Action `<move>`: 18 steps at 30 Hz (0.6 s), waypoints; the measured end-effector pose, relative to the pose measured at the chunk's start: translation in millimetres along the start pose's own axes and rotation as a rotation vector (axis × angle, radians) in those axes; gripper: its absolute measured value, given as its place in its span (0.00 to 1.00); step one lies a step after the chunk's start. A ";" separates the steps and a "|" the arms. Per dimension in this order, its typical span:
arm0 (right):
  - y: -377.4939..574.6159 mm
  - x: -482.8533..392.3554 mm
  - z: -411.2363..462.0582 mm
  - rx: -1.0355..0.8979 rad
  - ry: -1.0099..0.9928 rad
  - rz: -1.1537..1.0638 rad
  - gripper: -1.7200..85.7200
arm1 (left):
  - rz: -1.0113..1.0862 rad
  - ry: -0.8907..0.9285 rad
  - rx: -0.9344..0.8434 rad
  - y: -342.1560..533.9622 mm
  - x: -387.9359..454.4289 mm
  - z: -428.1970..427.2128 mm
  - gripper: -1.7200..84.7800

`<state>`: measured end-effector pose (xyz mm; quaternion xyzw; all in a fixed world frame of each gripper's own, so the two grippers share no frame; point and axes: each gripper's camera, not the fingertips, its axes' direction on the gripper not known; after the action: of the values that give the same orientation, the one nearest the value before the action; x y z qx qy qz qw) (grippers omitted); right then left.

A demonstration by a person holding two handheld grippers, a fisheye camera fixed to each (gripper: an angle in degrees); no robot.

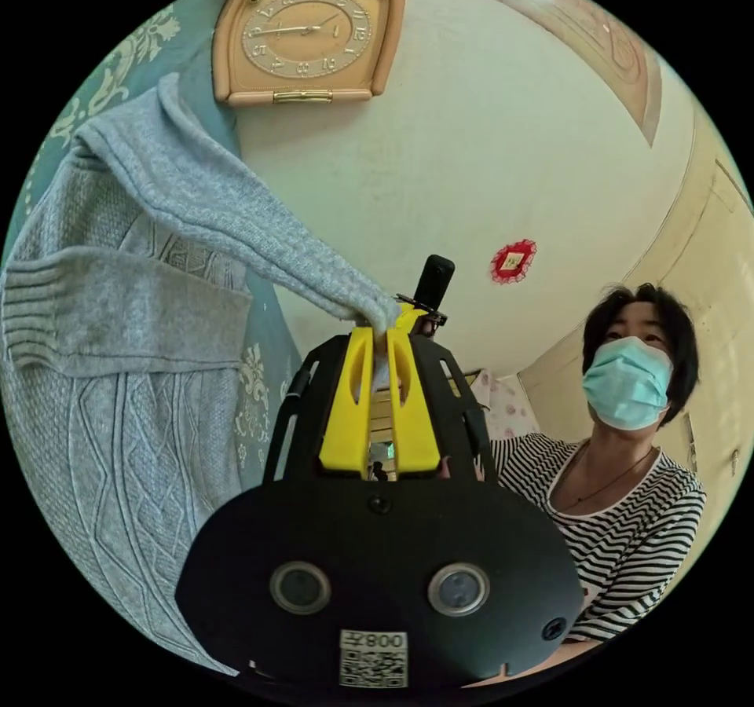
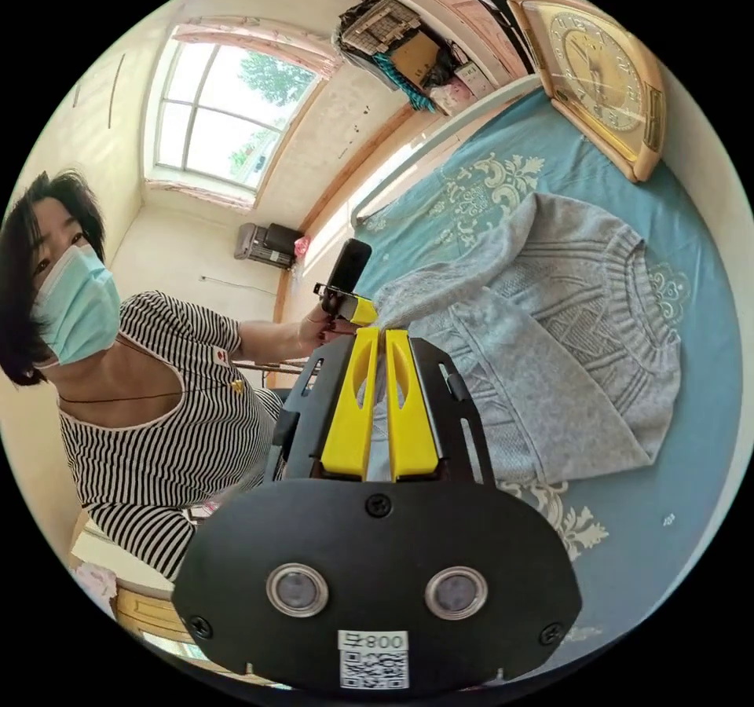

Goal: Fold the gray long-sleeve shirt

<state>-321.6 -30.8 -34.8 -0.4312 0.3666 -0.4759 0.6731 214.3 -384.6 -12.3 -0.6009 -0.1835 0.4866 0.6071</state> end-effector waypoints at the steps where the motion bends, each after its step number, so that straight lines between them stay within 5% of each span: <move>1: 12.2 11.9 0.0 -0.041 0.048 0.043 0.04 | -0.020 -0.035 -0.035 0.4 -10.3 19.2 0.06; 13: 98.2 183.5 86.1 -0.185 0.071 0.391 0.04 | -0.200 -0.248 -0.253 9.3 -93.8 118.2 0.06; 18: 123.7 218.2 101.4 -0.092 0.074 0.453 0.04 | -0.185 -0.283 -0.266 11.6 -82.9 113.8 0.06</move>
<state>-129.0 -194.5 -131.4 -0.3505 0.4995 -0.3111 0.7286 80.1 -391.4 31.1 -0.5820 -0.3839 0.4796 0.5328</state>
